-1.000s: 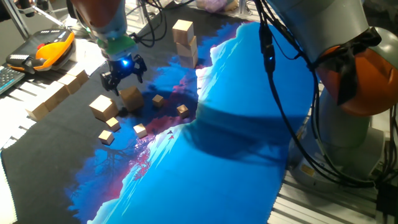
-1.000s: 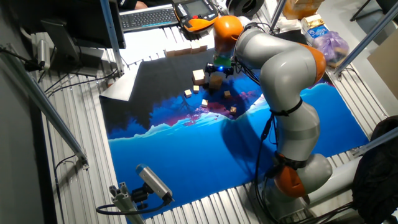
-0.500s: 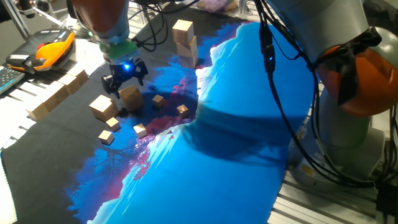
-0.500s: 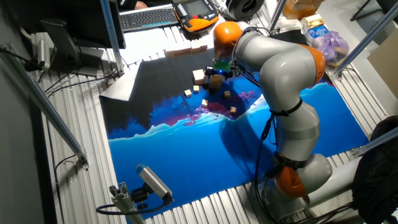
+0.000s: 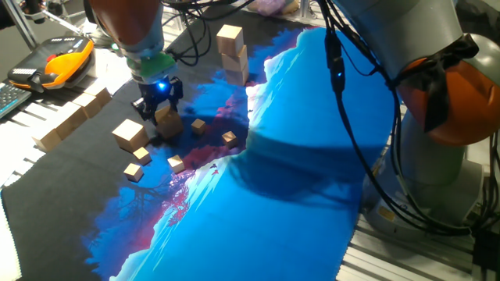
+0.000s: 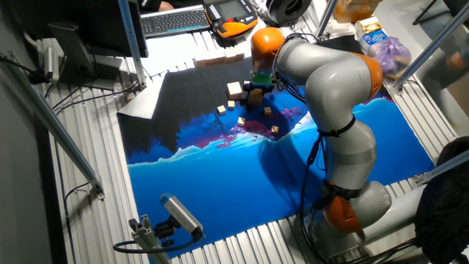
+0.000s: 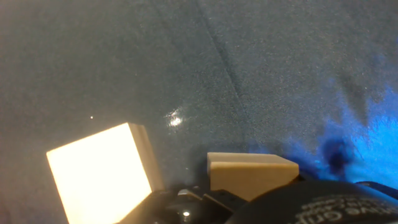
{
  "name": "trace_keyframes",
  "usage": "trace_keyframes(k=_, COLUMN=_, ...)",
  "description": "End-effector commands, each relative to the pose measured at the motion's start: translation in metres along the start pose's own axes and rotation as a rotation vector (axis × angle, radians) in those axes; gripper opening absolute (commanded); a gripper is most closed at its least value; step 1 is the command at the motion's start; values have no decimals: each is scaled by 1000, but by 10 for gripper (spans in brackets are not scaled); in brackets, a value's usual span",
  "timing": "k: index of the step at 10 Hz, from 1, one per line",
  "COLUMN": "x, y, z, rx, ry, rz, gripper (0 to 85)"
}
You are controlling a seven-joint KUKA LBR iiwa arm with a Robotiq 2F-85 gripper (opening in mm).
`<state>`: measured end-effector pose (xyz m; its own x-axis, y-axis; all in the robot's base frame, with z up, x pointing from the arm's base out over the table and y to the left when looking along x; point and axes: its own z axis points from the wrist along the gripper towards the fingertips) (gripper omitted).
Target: Stack the blocks in a vertical line of five
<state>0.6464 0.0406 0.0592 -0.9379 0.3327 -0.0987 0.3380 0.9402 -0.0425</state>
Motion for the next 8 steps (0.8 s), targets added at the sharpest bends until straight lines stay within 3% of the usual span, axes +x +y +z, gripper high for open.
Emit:
trace_keyframes(k=1, x=-1, y=-1, z=-4, rx=-6, ry=1, rz=-24, gripper=0)
trace_keyframes(k=2, x=-3, y=-4, z=-12, rx=-25, ry=12, rz=-48, gripper=0)
trace_keyframes(k=4, x=-4, y=-15, z=-40, rx=-18, ry=49, rz=-84, gripper=0)
trace_keyframes(k=5, x=-6, y=-26, z=-64, rx=-47, ry=82, rz=-105, gripper=0)
trace_keyframes(k=6, x=-8, y=-39, z=-84, rx=-68, ry=96, rz=-132, gripper=0)
trace_keyframes(k=7, x=-11, y=-53, z=-104, rx=-57, ry=96, rz=-167, gripper=0)
trace_keyframes(k=8, x=-15, y=-69, z=-121, rx=-69, ry=108, rz=-196, gripper=0)
